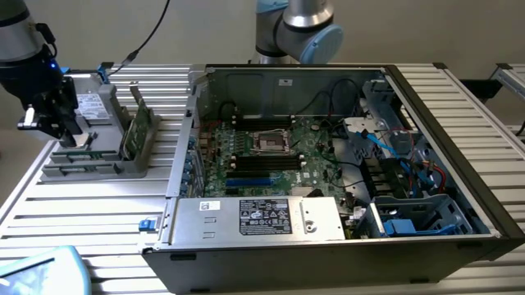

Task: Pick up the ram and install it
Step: 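Pick up the ram and move it above insertion slot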

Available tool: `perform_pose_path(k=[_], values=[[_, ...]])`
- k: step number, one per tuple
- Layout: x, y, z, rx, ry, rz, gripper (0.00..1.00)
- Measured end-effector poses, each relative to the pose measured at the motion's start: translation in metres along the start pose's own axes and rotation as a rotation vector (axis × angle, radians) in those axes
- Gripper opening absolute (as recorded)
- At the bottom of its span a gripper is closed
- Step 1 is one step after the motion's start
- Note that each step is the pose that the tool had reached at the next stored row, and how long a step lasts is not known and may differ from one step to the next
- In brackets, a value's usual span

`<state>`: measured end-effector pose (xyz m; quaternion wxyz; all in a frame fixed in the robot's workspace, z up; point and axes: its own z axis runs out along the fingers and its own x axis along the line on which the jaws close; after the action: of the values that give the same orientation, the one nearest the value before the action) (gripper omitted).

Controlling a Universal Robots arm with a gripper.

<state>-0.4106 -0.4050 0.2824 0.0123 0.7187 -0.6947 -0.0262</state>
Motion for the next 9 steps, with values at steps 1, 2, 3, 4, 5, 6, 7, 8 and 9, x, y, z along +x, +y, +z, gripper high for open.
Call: perform_pose_path(k=[1,2,3,4,5,6,7,8,9], values=[[0.0,0.0014,0.0018,0.0002,-0.0001,0.0,0.37],[0.0,0.0029,0.0038,0.0003,-0.0001,0.0,0.37],[0.0,0.0045,0.0057,0.0004,-0.0001,0.0,0.37],[0.0,0.006,0.0076,0.0007,-0.0001,0.0,0.37],[0.0,0.0076,0.0096,0.0006,0.0,0.0,0.37],[0.0,0.0083,0.0114,0.001,-0.0002,0.0,0.37],[0.0,0.0083,0.0133,0.0009,-0.0001,0.0,0.37],[0.0,0.0083,0.0147,0.0011,-0.0001,0.0,0.37],[0.0,0.0081,0.0161,0.0016,0.0001,0.0,0.37]])
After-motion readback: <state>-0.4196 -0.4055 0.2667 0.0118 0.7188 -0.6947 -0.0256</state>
